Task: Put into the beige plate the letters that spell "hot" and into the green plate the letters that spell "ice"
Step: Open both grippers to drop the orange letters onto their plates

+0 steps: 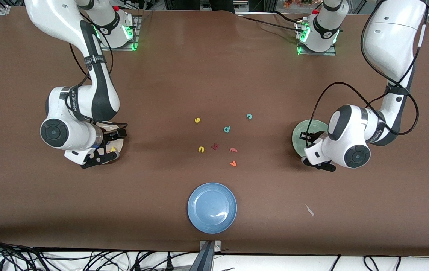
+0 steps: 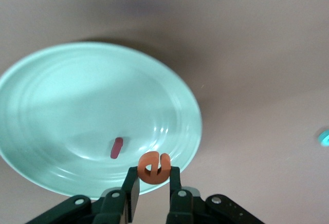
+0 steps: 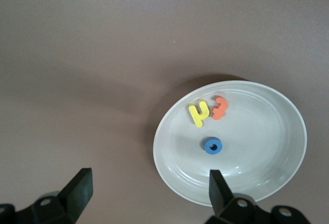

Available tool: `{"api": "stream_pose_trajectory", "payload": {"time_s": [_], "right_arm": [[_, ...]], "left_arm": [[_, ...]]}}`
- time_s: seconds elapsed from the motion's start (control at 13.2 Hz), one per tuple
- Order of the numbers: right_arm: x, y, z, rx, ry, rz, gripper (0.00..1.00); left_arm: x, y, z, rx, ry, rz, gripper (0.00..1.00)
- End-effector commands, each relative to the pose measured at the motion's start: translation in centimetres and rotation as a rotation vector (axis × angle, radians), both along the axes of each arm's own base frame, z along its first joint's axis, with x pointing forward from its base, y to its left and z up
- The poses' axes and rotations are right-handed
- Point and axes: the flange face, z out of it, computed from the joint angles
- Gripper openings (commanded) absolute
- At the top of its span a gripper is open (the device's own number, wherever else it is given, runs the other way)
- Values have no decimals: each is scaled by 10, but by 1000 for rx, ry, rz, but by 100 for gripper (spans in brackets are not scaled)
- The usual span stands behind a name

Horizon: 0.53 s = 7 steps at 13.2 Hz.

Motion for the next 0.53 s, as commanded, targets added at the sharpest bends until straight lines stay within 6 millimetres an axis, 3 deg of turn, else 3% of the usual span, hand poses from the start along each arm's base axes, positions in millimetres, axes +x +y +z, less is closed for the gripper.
{"api": "stream_pose_trajectory", "payload": {"time_s": [0.0, 0.15, 0.23, 0.38, 0.45], "right_arm": [[2, 13, 22, 30, 16, 14, 100], [3, 22, 32, 38, 20, 29, 100], [1, 32, 36, 36, 28, 43, 100], [-3, 43, 48, 46, 25, 10, 100], [-5, 48, 52, 48, 31, 10, 100]], "left_arm": [[-8, 0, -14, -8, 26, -65, 0], [-14, -1, -31, -18, 56, -81, 4], [-14, -4, -30, -18, 56, -84, 19], [-14, -1, -29, -15, 57, -72, 100], [-14, -5, -25, -16, 55, -70, 100]]}}
